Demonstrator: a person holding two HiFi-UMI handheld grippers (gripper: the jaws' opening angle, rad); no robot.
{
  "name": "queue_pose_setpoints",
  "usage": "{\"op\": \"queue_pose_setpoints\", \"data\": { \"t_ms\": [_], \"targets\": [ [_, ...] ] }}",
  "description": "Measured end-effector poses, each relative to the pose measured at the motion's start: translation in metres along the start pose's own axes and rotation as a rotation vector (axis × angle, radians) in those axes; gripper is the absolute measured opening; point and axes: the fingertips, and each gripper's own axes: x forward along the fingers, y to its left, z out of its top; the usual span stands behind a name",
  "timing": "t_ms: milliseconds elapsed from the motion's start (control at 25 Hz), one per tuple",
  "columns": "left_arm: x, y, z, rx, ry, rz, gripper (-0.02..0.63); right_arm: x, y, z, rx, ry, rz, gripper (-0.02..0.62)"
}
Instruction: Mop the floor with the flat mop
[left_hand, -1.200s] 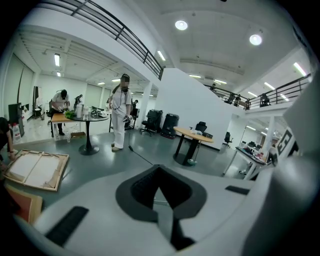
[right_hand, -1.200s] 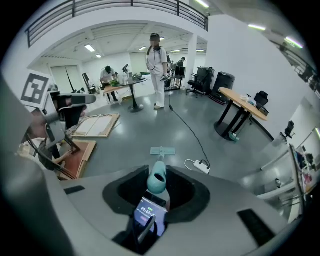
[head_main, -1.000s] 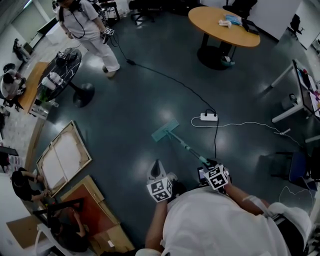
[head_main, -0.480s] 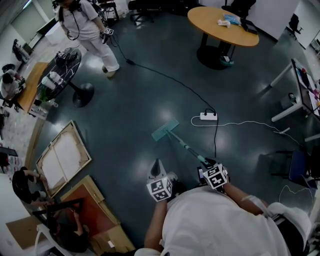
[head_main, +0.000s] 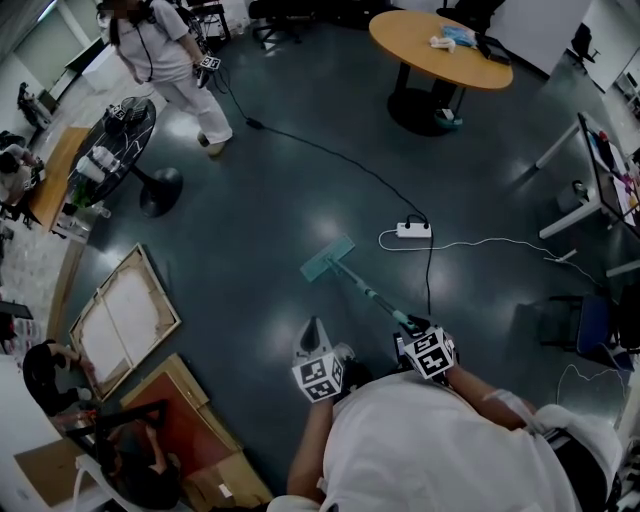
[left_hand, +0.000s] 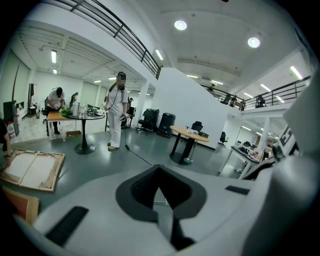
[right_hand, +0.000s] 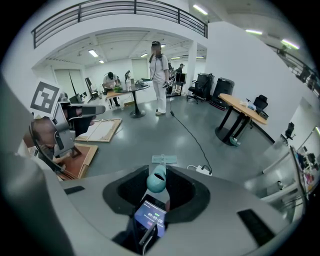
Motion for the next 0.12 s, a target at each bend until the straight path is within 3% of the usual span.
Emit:
{"op": "queue_pose_setpoints", "data": {
  "t_ms": [120],
  "targets": [
    [0.0027,0.0003,0.0006,0.001,0.003,-0.005,0.005,0.0027,-0.0014,0.0012,-0.004,-0.001,-0.003,0.112]
  ]
}}
